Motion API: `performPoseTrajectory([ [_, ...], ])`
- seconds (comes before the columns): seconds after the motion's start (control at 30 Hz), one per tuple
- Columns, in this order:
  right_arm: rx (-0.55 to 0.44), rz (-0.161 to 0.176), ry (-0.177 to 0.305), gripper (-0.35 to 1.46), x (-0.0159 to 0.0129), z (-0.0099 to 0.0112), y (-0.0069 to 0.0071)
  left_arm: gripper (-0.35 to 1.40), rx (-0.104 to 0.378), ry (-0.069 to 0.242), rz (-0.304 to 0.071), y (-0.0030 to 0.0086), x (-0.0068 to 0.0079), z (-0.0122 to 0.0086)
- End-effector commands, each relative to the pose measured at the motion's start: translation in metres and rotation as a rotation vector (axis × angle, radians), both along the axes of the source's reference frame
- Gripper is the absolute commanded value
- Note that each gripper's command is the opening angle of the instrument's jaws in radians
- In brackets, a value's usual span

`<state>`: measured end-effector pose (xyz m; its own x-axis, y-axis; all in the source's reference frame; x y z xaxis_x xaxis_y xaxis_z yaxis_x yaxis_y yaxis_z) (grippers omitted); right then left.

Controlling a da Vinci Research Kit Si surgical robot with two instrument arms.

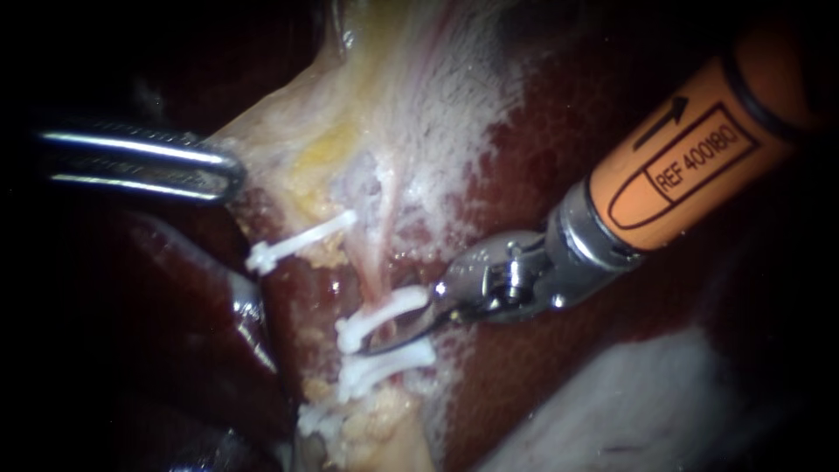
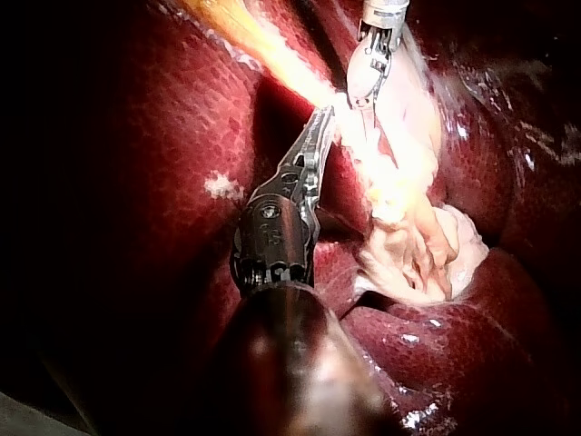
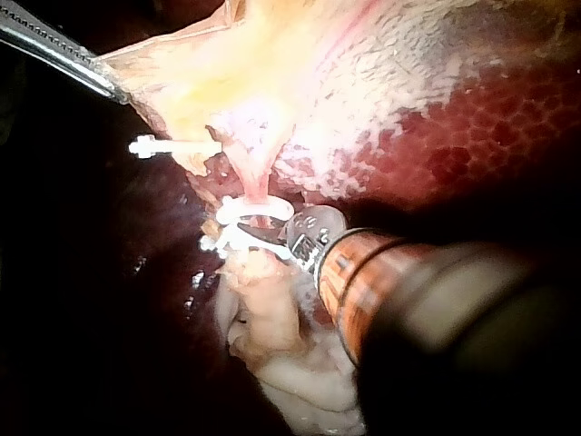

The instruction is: Go to the cutting position right tube

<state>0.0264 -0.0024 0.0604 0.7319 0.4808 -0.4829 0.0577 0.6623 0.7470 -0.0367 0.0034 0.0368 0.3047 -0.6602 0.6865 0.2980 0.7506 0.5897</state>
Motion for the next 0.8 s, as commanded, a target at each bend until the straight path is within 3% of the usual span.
performPoseTrajectory([
  [0.03,-0.001,0.002,0.0,0.16,0.0001,0.0,0.0,-0.35,0.0,0.0,0.0,0.0,0.0,0.0],
  [0.8,0.0,0.003,0.003,0.16,0.0003,0.0,0.0,-0.35,0.0,0.001,-0.002,0.0,-0.0002,-0.0001],
])
